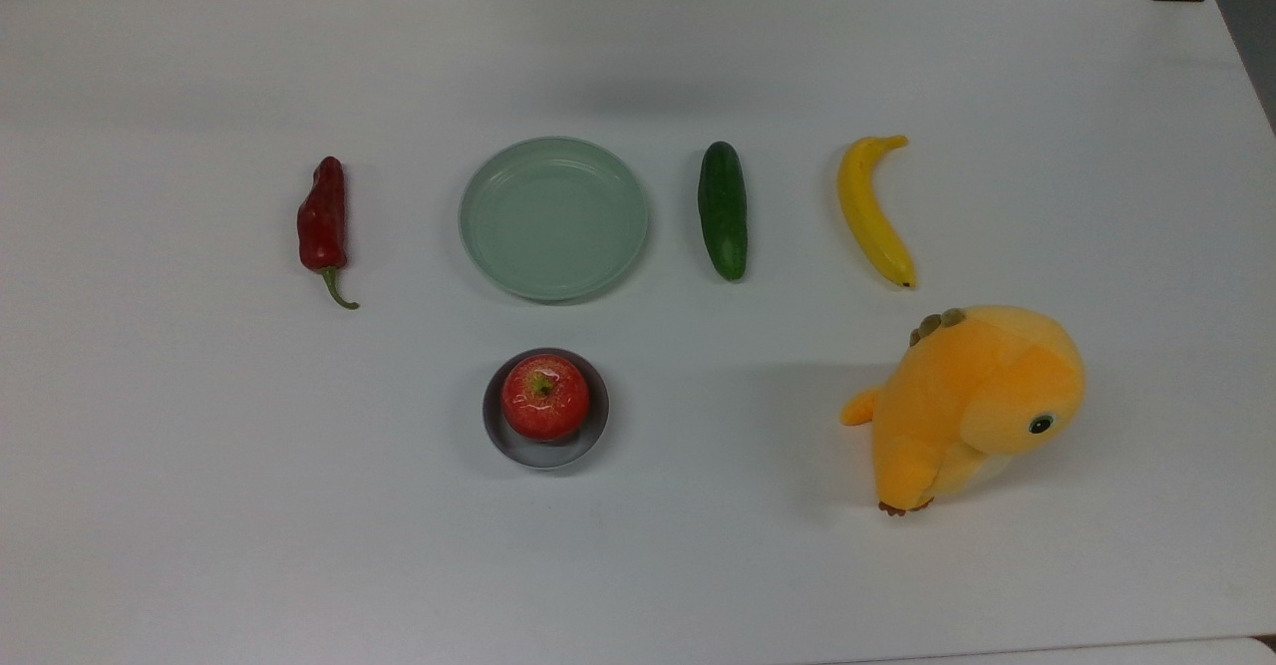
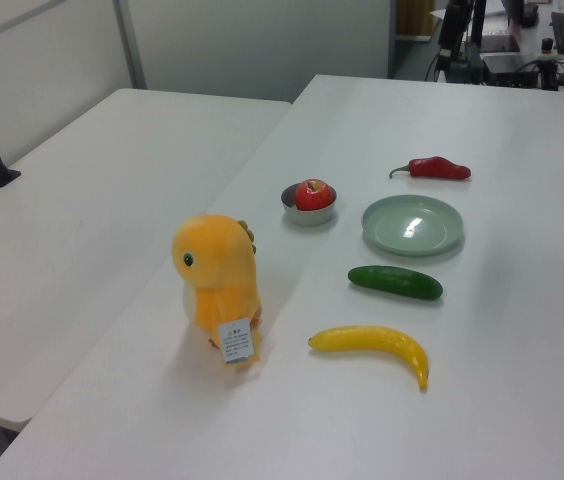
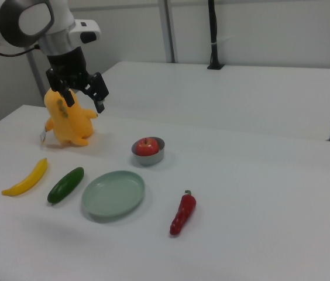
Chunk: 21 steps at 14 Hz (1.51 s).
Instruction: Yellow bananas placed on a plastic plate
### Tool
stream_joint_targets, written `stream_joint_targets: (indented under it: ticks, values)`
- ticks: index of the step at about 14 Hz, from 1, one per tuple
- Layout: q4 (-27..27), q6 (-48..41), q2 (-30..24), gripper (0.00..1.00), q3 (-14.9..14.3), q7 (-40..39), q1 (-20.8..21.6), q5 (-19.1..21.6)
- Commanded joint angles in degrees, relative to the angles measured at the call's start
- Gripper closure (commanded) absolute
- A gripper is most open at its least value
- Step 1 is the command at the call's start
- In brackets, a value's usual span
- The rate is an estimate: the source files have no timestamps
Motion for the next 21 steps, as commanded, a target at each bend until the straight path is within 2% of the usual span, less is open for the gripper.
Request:
stream_joint_targets:
  ticks: [1,16,21]
  values:
    - [0.3,0.2,-0.1,0.00,0.0,0.8,0.0,0.4]
    - [-0.2,-0.5,-0.3,0.00,0.0,0.4,0.3,0.4]
    - [-1.9,-1.3,-0.3,0.00,0.3,-5.6,1.1,0.4]
